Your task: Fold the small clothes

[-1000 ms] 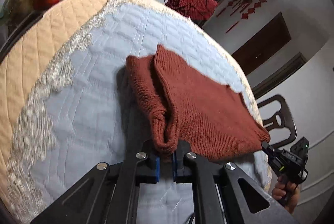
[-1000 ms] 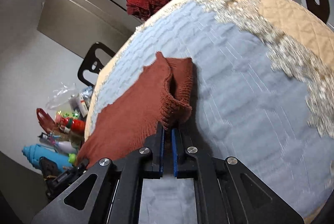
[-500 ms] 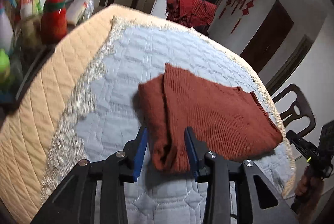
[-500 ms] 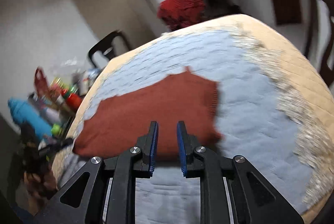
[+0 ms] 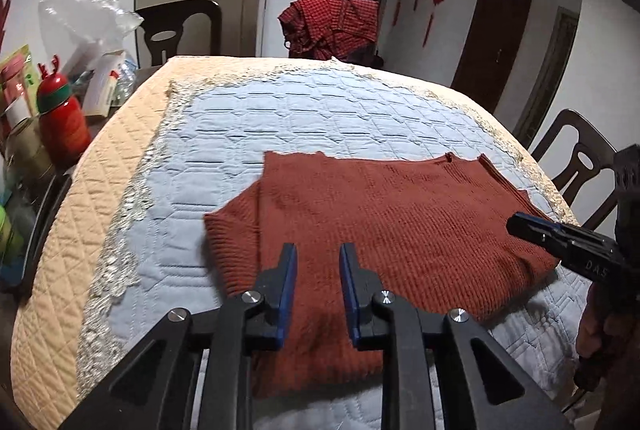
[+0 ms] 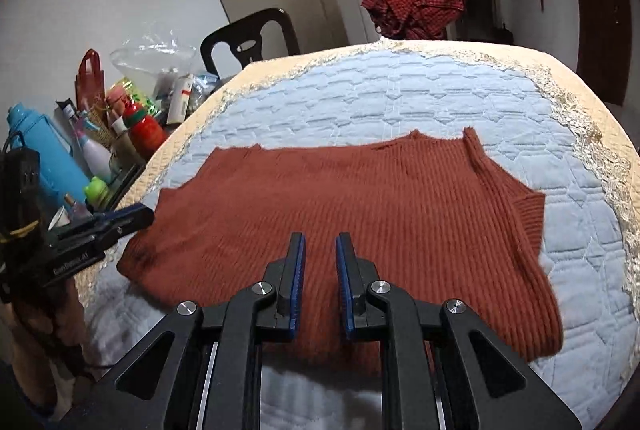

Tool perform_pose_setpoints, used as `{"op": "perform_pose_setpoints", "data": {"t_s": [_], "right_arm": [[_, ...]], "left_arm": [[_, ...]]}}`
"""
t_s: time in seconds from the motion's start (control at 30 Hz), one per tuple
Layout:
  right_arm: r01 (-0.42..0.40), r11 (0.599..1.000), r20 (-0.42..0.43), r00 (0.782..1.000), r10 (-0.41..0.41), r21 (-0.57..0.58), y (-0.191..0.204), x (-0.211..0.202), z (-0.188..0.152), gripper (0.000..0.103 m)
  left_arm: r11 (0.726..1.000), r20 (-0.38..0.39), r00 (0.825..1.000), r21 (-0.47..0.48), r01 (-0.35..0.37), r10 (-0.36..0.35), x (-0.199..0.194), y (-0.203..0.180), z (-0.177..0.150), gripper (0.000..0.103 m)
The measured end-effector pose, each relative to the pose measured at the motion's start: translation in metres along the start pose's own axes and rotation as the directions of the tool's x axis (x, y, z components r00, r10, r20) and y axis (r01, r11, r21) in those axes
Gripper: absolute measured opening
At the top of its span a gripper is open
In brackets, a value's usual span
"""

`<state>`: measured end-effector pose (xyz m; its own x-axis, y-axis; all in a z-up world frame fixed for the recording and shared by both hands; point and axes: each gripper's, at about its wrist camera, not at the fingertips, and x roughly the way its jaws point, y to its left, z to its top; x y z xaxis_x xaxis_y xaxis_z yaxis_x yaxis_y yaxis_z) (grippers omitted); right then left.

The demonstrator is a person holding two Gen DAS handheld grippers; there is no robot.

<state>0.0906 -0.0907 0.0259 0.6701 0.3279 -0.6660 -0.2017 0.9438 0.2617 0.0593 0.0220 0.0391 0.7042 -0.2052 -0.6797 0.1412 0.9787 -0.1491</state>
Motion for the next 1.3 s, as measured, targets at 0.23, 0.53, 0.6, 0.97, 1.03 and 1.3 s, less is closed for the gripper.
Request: {"op": "perform_pose_setpoints", "data": {"t_s": [0.23,0.53,0.6,0.97,1.03,1.3], "right_arm": [[0.076,0.988,0.035,0.996,-0.081,0.137,-0.046,-0.004,0.004,0.016],[0.136,0.954,0.007,0.990,-0.143,0.268,-0.096,-0.001,0.001,0.008],[0.159,0.959,0.012,0.986,-0.167,0.235,-0.087,-0.006,0.004,0.011],[0.011,0.999,0.003,1.000,-0.011,-0.035,0.015,-0.006,0.007,0.012],[-0.027,0.997,-0.031,0.999,0.025,-0.075,0.028,0.005,0.002,0.012],[-0.021,0.990,-0.126,0.992,0.003,-0.142,0.044,0.051,0.005,0.012]], "left_arm": [[1.000,-0.057,0.998,0.003,-0.026,0.026,0.030,0.005,-0.007,0.024],[1.000,-0.055,0.998,-0.002,-0.018,0.018,0.029,0.008,-0.008,0.023],[1.000,-0.046,0.999,-0.008,-0.021,0.021,0.023,0.009,-0.006,0.023],[0.983,-0.071,0.997,-0.185,0.001,-0.015,0.005,0.053,-0.019,0.041],[0.977,-0.084,0.996,-0.213,0.015,-0.034,0.010,0.057,-0.025,0.046],[0.973,-0.094,0.993,-0.226,0.047,-0.070,0.018,0.052,-0.021,0.049]]}}
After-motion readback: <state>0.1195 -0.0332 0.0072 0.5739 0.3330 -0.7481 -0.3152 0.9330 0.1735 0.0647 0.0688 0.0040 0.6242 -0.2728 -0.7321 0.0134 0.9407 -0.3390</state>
